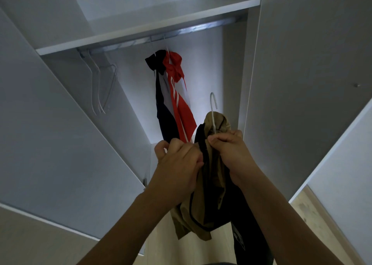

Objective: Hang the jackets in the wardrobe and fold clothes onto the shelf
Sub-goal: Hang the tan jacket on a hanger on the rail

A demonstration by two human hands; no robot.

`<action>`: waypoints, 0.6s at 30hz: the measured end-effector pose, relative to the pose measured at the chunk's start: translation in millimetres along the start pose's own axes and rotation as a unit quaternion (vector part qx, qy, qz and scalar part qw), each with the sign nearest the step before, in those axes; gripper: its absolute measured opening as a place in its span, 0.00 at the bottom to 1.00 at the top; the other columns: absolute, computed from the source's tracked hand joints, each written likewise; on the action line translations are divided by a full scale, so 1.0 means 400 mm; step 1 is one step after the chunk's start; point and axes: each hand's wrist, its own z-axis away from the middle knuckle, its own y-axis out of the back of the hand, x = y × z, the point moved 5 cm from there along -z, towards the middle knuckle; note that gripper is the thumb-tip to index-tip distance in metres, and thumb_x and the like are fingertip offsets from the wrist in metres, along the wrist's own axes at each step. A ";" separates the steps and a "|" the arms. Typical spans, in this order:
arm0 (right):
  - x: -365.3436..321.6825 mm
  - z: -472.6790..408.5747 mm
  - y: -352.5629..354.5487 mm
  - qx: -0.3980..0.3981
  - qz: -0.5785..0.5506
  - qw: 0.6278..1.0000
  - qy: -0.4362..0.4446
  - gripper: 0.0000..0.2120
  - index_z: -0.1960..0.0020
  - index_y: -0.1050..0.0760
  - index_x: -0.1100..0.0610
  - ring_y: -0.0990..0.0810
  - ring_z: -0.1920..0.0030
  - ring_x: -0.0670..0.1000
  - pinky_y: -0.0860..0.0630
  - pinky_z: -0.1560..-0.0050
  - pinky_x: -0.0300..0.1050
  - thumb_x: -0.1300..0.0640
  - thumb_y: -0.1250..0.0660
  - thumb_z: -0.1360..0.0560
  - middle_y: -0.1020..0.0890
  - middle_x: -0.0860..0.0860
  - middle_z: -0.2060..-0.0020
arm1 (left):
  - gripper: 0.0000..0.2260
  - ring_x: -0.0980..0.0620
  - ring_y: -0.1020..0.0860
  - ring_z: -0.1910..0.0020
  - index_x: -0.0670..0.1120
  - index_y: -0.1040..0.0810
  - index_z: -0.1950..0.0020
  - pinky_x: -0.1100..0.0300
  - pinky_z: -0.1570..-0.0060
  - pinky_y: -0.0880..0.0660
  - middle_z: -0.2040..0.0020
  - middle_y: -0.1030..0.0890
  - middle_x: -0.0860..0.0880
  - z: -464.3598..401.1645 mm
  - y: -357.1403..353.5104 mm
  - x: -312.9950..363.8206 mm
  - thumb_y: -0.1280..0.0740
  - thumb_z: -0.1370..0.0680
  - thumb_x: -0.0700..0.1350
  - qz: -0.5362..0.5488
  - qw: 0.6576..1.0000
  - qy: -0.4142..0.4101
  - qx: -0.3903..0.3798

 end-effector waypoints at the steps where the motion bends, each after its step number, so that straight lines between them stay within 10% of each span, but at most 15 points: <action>1: -0.001 -0.004 0.005 0.013 -0.015 1.000 -0.006 0.07 0.61 0.19 0.58 0.23 0.45 0.54 0.22 0.42 0.46 0.60 0.31 0.24 0.30 0.53 0.42 | 0.05 0.46 0.21 0.55 0.51 0.21 0.60 0.55 0.48 0.44 0.59 0.19 0.52 0.005 -0.008 0.005 0.25 0.30 0.43 -0.018 0.999 -0.016 -0.023; 5: -0.013 -0.017 0.022 -0.002 -0.036 0.999 -0.022 0.06 0.55 0.18 0.63 0.20 0.44 0.59 0.23 0.40 0.55 0.60 0.31 0.24 0.26 0.62 0.39 | 0.07 0.51 0.28 0.46 0.53 0.21 0.56 0.59 0.42 0.49 0.55 0.22 0.56 0.024 -0.014 -0.004 0.37 0.23 0.51 0.069 0.993 -0.042 -0.086; 9: -0.031 -0.015 0.015 -0.056 -0.052 0.997 -0.022 0.07 0.51 0.18 0.63 0.18 0.47 0.59 0.20 0.47 0.49 0.60 0.32 0.23 0.21 0.60 0.45 | 0.12 0.56 0.32 0.40 0.54 0.27 0.48 0.59 0.35 0.42 0.45 0.26 0.57 -0.044 0.023 -0.082 0.39 0.27 0.58 0.258 0.957 0.135 0.002; 11: -0.034 -0.012 0.005 -0.076 -0.047 0.996 -0.011 0.08 0.51 0.18 0.64 0.19 0.46 0.59 0.20 0.45 0.50 0.60 0.33 0.23 0.23 0.62 0.42 | 0.22 0.51 0.28 0.38 0.52 0.27 0.39 0.51 0.33 0.33 0.39 0.25 0.53 -0.085 -0.002 -0.095 0.34 0.29 0.60 0.321 0.918 0.203 -0.114; 18: -0.026 -0.010 0.036 -0.051 -0.006 0.999 0.014 0.10 0.60 0.16 0.57 0.17 0.52 0.55 0.19 0.49 0.49 0.58 0.33 0.22 0.17 0.56 0.54 | 0.13 0.37 0.22 0.57 0.32 0.21 0.55 0.48 0.50 0.24 0.58 0.22 0.36 -0.114 -0.045 -0.090 0.29 0.25 0.44 0.418 0.846 0.240 -0.229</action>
